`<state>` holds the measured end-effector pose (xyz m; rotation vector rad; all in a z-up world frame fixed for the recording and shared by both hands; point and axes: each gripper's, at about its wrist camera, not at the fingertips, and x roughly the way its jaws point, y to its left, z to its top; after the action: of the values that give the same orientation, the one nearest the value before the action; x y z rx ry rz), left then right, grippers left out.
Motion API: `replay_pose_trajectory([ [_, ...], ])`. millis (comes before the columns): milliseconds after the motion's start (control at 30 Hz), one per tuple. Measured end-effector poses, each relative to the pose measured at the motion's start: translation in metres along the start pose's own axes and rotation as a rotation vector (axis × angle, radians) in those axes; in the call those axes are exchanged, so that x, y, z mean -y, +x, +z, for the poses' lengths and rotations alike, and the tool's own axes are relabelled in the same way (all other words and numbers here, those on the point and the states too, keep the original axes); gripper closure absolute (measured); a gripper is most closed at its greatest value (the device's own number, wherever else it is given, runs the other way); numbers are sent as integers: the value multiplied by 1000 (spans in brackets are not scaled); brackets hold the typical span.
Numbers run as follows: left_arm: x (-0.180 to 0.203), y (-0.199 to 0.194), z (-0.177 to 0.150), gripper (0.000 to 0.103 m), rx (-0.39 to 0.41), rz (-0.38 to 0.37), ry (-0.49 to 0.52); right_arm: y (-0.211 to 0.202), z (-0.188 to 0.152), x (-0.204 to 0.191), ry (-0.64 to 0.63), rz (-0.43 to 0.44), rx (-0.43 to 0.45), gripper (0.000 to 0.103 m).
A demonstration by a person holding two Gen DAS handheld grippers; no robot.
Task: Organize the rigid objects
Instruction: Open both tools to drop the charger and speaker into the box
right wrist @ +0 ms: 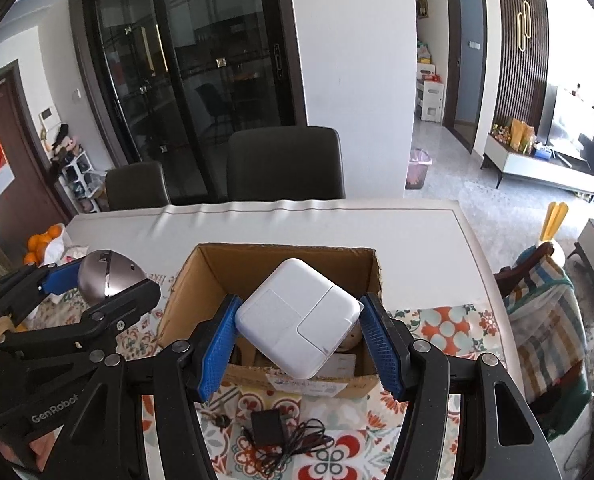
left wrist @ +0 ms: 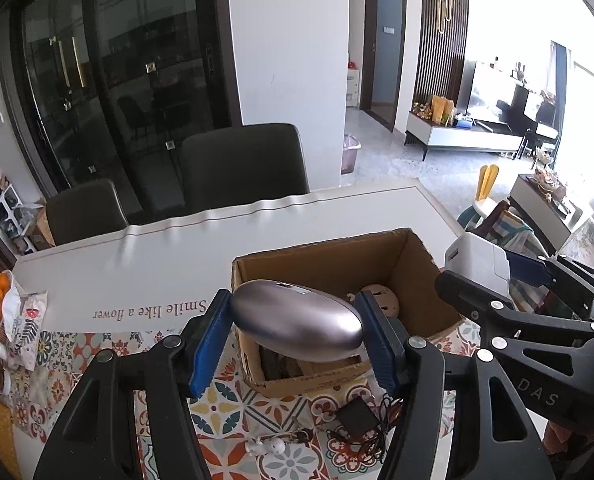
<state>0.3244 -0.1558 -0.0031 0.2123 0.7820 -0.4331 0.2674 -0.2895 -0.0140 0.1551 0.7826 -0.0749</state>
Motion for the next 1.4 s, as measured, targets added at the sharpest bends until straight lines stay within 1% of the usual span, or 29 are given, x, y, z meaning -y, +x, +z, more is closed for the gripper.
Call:
replay_pose_trajectory([
  [200,-5,21,8,41,-59,-8,-18,20,8,9,27,-6,-51,42],
  [400,-4,46,9,41,-122,-50,-17,38,10,16,39,-27,-94,42],
  [533,-3,60,6,41,-159,-44,-19,46,9,18,42,-35,-111,42],
  [733,-4,66,5,40,-164,-19,-14,55,5,22,50,-41,-132,42],
  [800,-7,64,4,38,-161,6,-14,55,5,22,52,-39,-134,42],
  [867,-10,61,3,25,-151,35,-22,55,6,22,49,-36,-132,42],
  [1033,-23,51,1,14,-132,106,-36,56,9,15,34,-23,-130,42],
  [1200,-38,40,-3,8,-112,138,-59,60,11,8,25,-5,-135,42],
  [1400,-49,32,-10,8,-100,159,-74,68,13,0,15,9,-151,42],
])
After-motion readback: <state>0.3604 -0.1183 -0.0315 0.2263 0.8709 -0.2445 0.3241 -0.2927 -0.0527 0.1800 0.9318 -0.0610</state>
